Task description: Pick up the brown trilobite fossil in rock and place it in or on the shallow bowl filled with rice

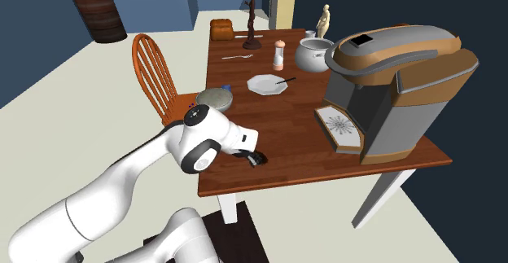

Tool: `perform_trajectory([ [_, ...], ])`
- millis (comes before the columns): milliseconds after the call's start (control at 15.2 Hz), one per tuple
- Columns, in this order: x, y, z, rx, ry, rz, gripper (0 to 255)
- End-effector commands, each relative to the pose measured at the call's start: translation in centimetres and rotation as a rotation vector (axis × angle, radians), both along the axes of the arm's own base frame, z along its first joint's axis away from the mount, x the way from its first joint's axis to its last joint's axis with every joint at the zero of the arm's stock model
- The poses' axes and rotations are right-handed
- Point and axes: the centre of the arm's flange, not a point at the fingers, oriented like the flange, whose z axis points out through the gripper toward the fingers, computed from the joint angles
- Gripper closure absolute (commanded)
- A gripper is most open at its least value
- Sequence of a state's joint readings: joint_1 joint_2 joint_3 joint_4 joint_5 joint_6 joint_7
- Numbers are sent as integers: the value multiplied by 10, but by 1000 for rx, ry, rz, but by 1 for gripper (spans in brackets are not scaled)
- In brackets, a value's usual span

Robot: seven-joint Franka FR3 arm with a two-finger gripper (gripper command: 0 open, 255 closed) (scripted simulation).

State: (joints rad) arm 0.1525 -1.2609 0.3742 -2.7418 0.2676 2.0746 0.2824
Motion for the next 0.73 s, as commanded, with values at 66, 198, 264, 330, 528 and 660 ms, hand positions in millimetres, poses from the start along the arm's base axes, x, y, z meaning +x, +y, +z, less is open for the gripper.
perform_trajectory([
  [66, 27, 1, 17, -87, 110, 231, 0],
  [198, 69, 18, 37, -224, 281, 593, 0],
  [264, 70, 19, 32, -224, 281, 593, 0],
  [330, 71, 20, 27, -224, 281, 593, 0],
  [528, 74, 21, 12, -224, 281, 593, 0],
  [660, 76, 22, 1, -224, 281, 593, 0],
])
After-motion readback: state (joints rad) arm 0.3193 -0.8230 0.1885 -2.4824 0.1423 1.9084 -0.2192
